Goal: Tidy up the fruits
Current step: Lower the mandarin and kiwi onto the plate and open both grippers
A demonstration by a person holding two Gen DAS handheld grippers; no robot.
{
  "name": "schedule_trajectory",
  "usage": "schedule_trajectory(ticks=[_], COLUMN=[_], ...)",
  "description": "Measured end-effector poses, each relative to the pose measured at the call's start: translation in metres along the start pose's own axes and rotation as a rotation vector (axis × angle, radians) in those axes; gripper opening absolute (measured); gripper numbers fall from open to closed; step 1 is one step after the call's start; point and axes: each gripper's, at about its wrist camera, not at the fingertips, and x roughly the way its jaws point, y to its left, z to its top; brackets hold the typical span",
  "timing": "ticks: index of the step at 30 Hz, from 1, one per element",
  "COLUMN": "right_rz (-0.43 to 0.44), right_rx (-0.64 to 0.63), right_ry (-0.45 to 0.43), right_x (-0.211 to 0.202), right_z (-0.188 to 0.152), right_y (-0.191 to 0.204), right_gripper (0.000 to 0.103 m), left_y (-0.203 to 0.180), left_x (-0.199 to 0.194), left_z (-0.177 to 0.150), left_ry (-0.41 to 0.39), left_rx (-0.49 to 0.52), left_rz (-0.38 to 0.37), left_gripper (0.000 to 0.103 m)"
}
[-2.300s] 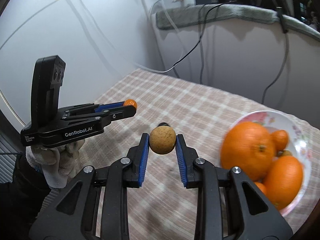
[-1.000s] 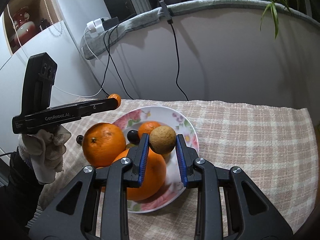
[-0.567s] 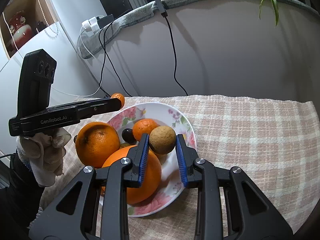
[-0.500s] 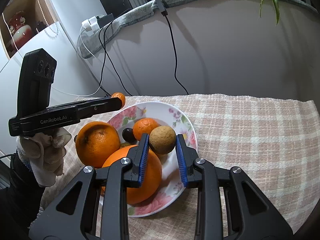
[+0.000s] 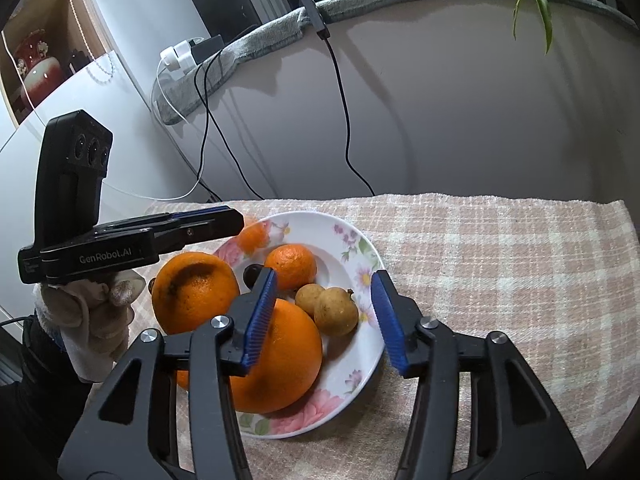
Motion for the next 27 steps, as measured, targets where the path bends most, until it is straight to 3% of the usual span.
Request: schedule_trajectory(ticks=[5, 9, 14, 16, 21, 27], right_rz=[0.0, -0.003, -0.01, -0.007, -0.004, 0.01], right_rx=[0.016, 0.026, 0.035, 0.042, 0.048, 0.086], right_ry=[-0.012, -0.021, -0.037, -0.045, -0.062, -0.085], right_x=[-0.003, -0.007, -0.014, -0.018, -0.027, -0.038], right_z=[0.0, 0.0, 0.0, -0.001, -0.004, -0.007], right_y=[-0.002, -0.002, 0.0, 0.001, 0.005, 0.008], right_gripper=[0.058, 0.07, 0.076, 0.08, 0.081, 0.085], left_y=[-0.001, 0.0, 0.003, 0.005, 0.012, 0.027], left_x=[-0.003, -0.009, -0.02, -0.026, -0.045, -0.072], left_z=[-0.001, -0.002, -0.004, -0.005, -0.011, -0.02], left_ry=[-0.006, -0.014, -0.032, -0.043, -0.074, -0.103], left_rx=[0.0, -0.002, -0.01, -0.016, -0.036, -0.051], left_rz=[-0.002, 0.001, 0.009, 0.016, 0.031, 0.082], left_gripper=[0.028, 0.028, 0.028, 0.042, 0.06, 0.06])
